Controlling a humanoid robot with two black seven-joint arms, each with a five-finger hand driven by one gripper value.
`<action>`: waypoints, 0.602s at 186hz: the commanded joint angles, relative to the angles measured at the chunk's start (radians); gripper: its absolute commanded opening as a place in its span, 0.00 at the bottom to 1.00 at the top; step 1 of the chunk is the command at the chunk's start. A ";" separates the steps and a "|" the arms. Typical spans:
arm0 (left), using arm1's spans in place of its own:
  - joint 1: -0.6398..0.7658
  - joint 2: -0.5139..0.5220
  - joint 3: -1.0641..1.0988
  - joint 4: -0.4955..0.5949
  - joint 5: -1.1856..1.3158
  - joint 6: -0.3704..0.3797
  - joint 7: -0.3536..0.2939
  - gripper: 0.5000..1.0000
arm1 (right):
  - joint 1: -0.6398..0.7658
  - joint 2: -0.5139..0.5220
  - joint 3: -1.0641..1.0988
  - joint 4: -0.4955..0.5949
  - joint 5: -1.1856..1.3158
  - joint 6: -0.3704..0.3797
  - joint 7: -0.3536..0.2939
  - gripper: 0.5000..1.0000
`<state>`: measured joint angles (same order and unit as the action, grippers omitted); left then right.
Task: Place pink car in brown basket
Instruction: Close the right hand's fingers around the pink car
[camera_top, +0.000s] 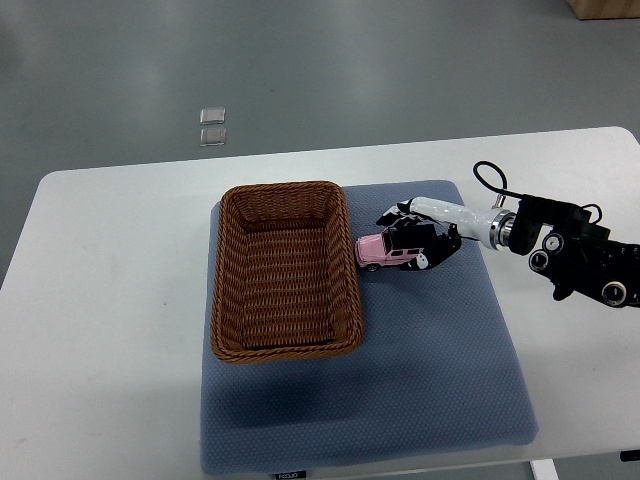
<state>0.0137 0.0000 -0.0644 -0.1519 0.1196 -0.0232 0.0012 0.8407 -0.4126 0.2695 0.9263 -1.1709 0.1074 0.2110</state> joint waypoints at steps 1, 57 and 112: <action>0.000 0.000 0.000 0.000 0.000 0.000 0.000 1.00 | 0.000 0.000 -0.001 -0.001 -0.004 -0.011 0.001 0.45; 0.000 0.000 0.000 0.000 0.000 0.000 0.000 1.00 | 0.001 -0.006 -0.003 -0.003 -0.032 -0.018 0.007 0.03; 0.000 0.000 0.000 0.000 0.000 0.000 0.000 1.00 | 0.047 -0.044 0.004 -0.003 -0.020 -0.003 0.011 0.00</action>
<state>0.0136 0.0000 -0.0644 -0.1519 0.1197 -0.0234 0.0012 0.8554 -0.4346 0.2692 0.9234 -1.1978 0.0961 0.2213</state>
